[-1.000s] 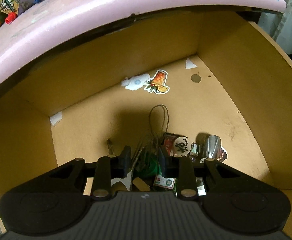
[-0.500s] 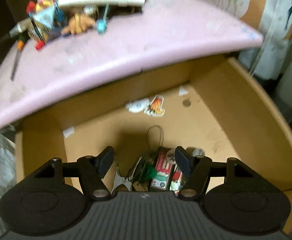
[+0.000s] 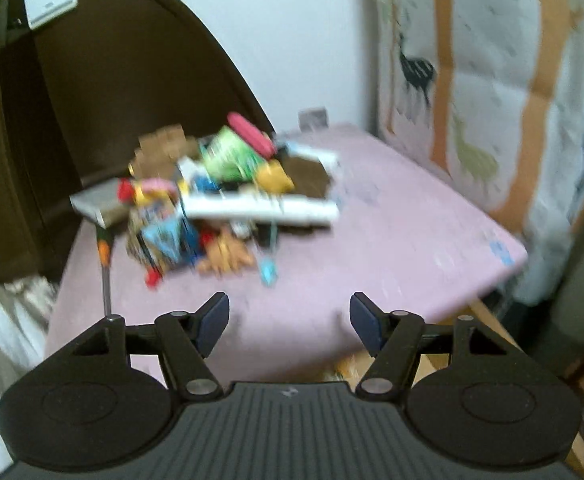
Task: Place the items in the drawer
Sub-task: 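Move the left tool back over the pile on the pink top, then grasp the black key ring from the pile with the left tool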
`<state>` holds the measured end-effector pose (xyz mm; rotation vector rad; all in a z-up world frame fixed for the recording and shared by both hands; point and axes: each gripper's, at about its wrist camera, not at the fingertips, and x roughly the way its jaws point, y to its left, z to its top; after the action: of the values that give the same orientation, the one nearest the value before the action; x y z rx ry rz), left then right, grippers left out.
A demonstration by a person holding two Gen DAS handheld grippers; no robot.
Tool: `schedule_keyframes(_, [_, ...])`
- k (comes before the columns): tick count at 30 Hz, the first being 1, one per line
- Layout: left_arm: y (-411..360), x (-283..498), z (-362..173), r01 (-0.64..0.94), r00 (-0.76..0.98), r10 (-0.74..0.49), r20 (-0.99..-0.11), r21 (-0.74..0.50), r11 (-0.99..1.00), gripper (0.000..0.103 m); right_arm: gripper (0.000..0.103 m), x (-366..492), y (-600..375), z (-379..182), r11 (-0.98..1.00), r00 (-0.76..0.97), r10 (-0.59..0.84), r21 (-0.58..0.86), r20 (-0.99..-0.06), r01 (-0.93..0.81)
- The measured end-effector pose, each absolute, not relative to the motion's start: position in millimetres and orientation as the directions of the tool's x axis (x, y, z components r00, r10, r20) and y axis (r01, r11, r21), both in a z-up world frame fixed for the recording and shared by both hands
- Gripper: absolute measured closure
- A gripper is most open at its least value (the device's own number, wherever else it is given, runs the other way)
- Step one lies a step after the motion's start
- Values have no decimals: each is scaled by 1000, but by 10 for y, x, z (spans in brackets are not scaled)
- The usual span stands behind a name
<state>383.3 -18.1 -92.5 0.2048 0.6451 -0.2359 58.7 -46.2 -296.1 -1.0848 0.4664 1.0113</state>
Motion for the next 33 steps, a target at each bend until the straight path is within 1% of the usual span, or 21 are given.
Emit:
schedule_keyframes(2, [-167, 3969, -851, 263, 796, -147, -588, 116, 958, 38, 4, 587, -462, -2970, 103, 495, 446, -507, -746, -856])
schedule_keyframes(4, [-154, 4103, -786, 251, 812, -139, -567, 125, 960, 42, 4, 587, -465, -2976, 101, 495, 448, -508, -745, -855])
schedule_keyframes(7, [-122, 4322, -728, 244, 826, -123, -551, 152, 958, 52, 3, 587, -466, -2991, 98, 495, 451, -510, -743, -855])
schedule_keyframes(8, [-119, 4406, -724, 245, 827, -118, -550, 163, 956, 58, 3, 585, -467, -2994, 97, 495, 452, -510, -742, -854])
schedule_keyframes(9, [-113, 4476, -726, 248, 827, -116, -550, 173, 953, 60, 3, 584, -467, -2996, 96, 495, 453, -511, -742, -854])
schedule_keyframes(17, [-44, 4896, -854, 290, 799, -121, -589, 202, 936, 61, 3, 587, -464, -2995, 94, 493, 458, -511, -740, -854])
schedule_keyframes(20, [-8, 4974, -887, 315, 789, -143, -598, 193, 929, 61, 3, 597, -467, -2992, 95, 492, 459, -510, -739, -855])
schedule_keyframes(24, [57, 5087, -901, 345, 769, -186, -612, 153, 926, 61, 2, 598, -476, -2994, 95, 492, 460, -510, -739, -855])
schedule_keyframes(25, [63, 5102, -901, 363, 760, -204, -617, 142, 921, 63, 2, 598, -477, -2995, 95, 492, 460, -510, -739, -855])
schedule_keyframes(26, [64, 5110, -898, 379, 753, -220, -621, 136, 915, 71, 2, 596, -476, -2998, 94, 492, 460, -510, -739, -855])
schedule_keyframes(28, [52, 5115, -893, 402, 740, -234, -631, 135, 906, 74, 1, 594, -471, -3001, 93, 492, 460, -511, -739, -855])
schedule_keyframes(29, [43, 5109, -888, 406, 738, -232, -634, 143, 903, 78, 1, 595, -468, -3000, 93, 492, 460, -511, -739, -855])
schedule_keyframes(33, [4, 5044, -864, 400, 751, -204, -628, 188, 897, 78, 1, 596, -460, -2997, 94, 492, 459, -511, -739, -855])
